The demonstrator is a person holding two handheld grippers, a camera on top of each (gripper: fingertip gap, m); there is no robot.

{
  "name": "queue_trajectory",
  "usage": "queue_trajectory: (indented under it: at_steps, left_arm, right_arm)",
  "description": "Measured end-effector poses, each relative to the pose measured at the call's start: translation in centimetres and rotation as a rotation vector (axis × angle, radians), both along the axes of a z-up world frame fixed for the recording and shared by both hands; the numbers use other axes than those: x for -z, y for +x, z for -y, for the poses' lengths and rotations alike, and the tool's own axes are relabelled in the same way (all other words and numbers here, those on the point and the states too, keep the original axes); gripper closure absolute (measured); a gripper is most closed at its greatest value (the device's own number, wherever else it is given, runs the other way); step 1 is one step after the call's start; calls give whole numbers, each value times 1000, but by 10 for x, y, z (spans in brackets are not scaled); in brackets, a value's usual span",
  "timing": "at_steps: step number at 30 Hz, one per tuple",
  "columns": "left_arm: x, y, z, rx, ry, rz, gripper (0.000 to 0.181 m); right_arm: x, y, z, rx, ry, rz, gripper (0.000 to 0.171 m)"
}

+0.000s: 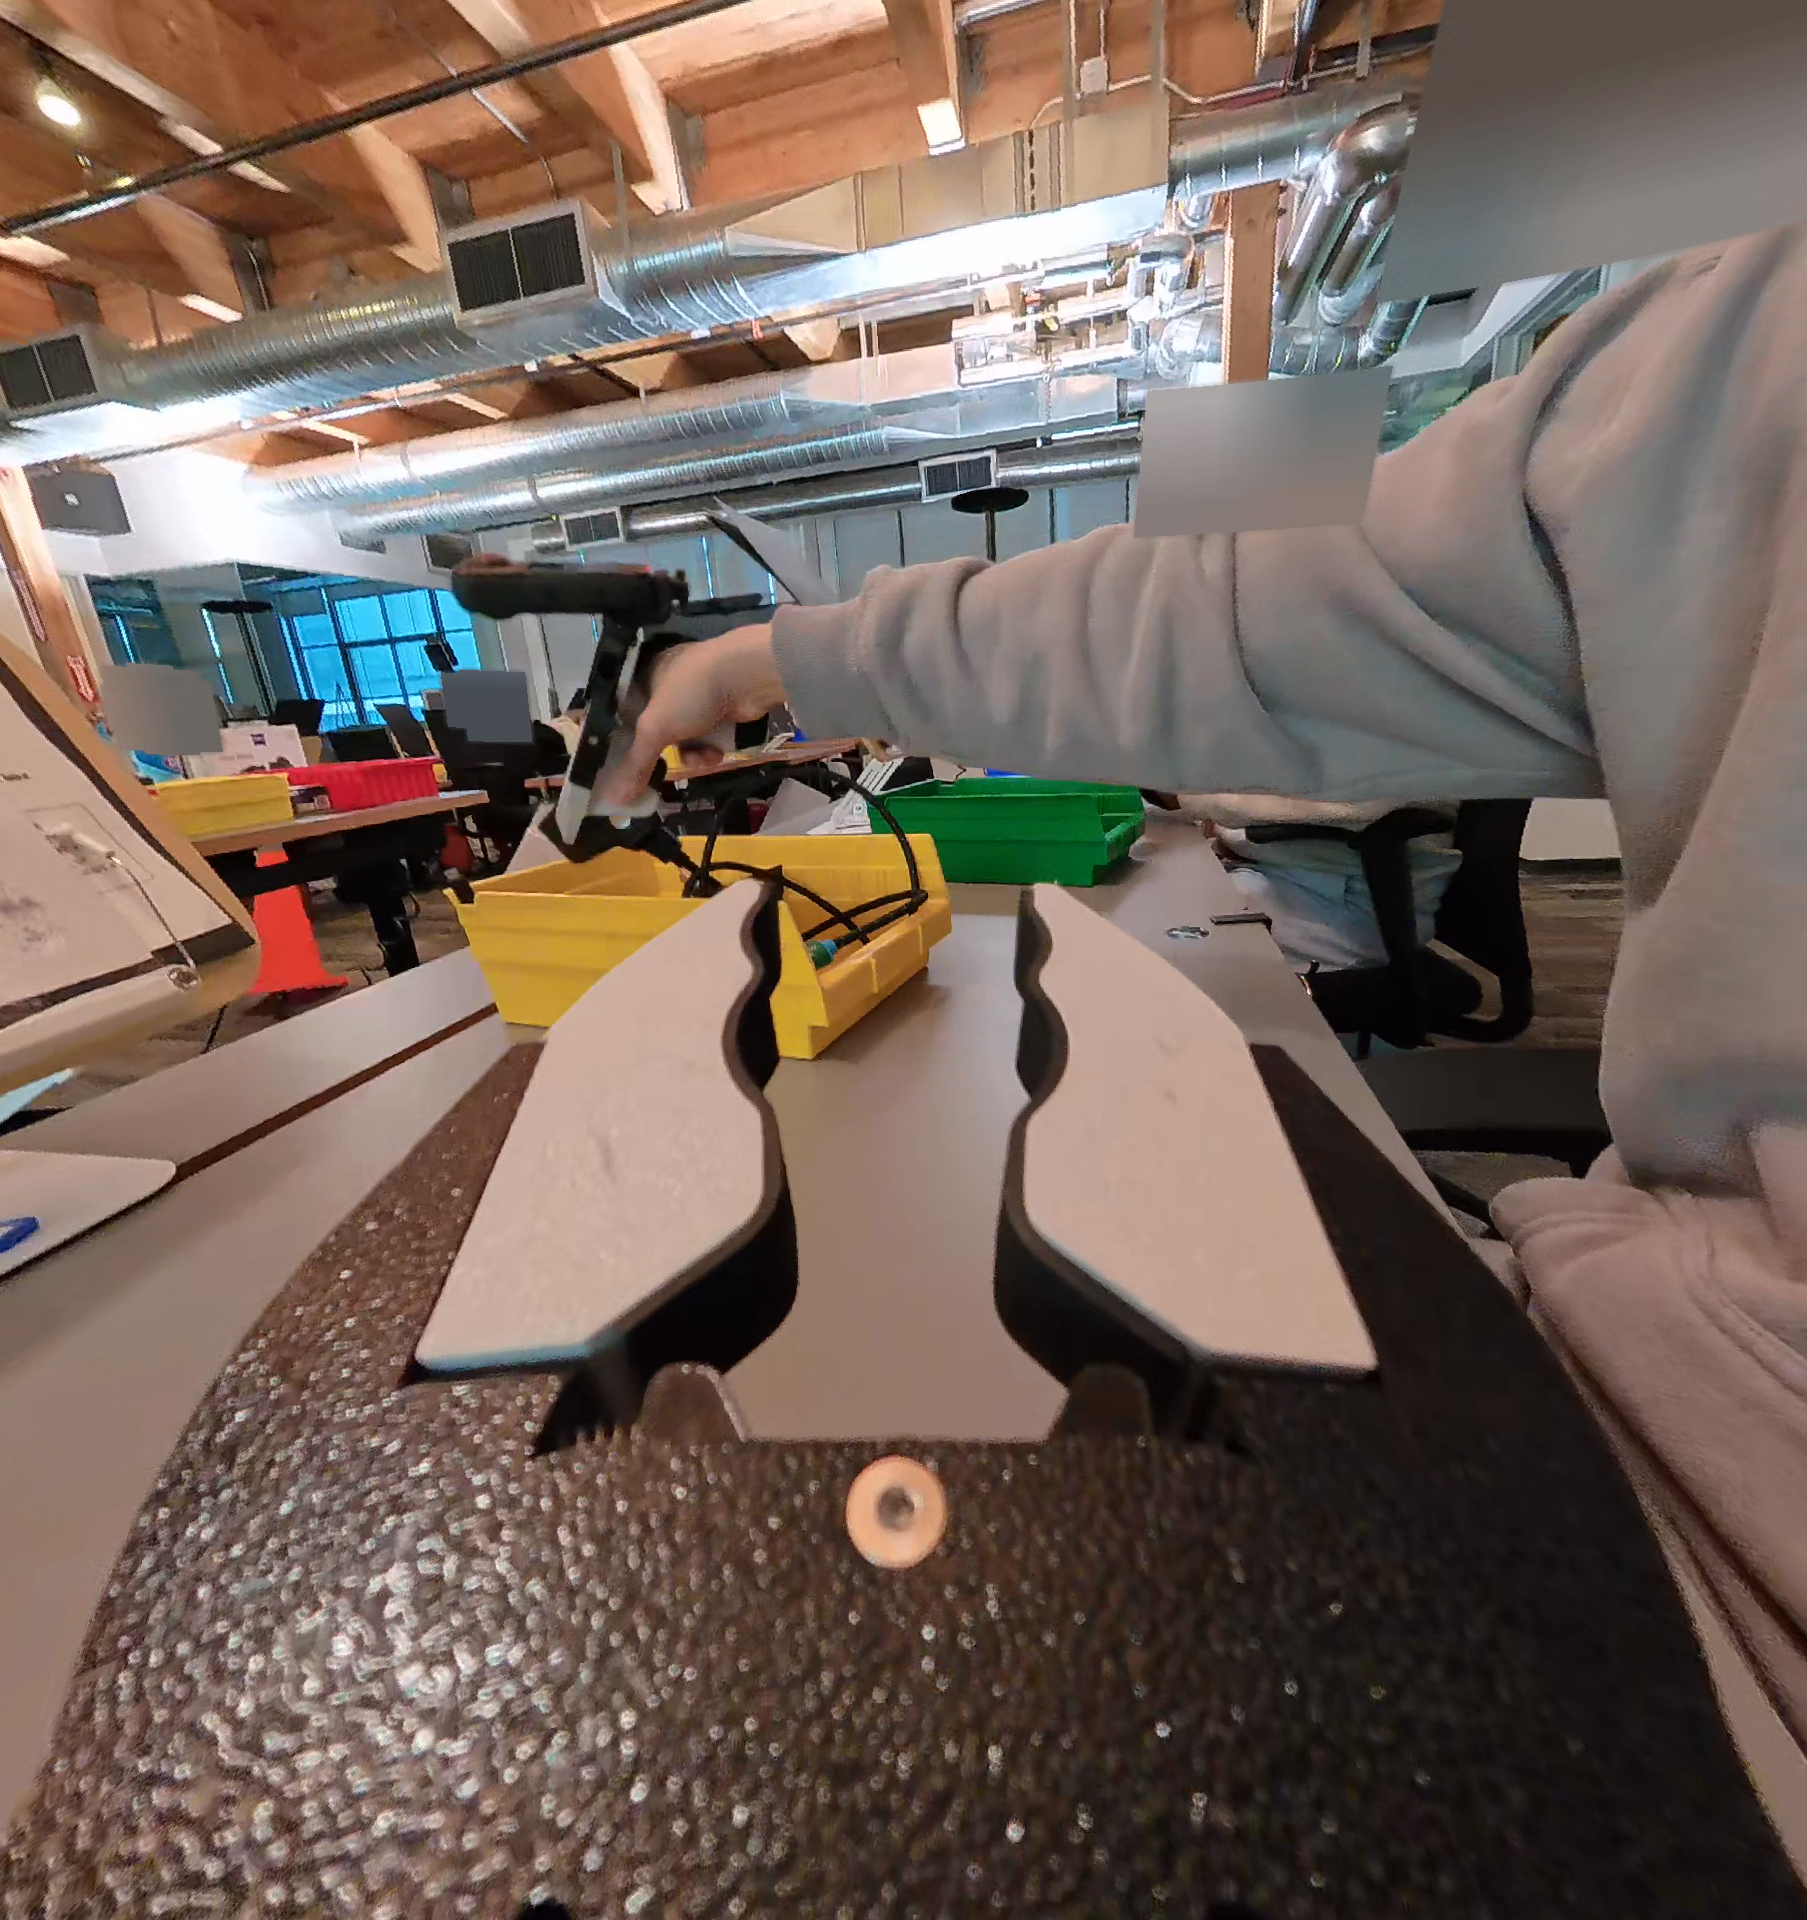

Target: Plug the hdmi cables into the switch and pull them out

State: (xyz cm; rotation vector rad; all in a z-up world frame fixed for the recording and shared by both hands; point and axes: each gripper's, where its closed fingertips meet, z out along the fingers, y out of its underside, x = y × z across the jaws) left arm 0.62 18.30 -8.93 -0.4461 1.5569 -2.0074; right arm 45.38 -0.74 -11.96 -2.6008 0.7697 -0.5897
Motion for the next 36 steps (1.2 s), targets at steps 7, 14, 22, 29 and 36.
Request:
queue_trajectory:
  at_steps: [7, 14, 22, 29, 36]
  left_arm:
    - [5, 0, 3, 7, 37, -15, 139]
    - [4, -1, 3, 15, 23, -20, 139]
    - [7, -1, 17, 55, 28, -37, 139]
    - [11, 3, 28, 44, 67, -63, 139]
    - [51, 57, 40, -250, 144, -340, 134]
  right_arm:
    - [73, -19, -25, 31, -75, -209, 144]
    - [42, -8, -17, 27, -82, -73, 102]
    - [23, -34, -10, -76, -52, -28, 109]
    - [-29, -93, -13, -168, 233, 181, 108]
    - [-58, -187, 70, -31, 639, 446, 90]
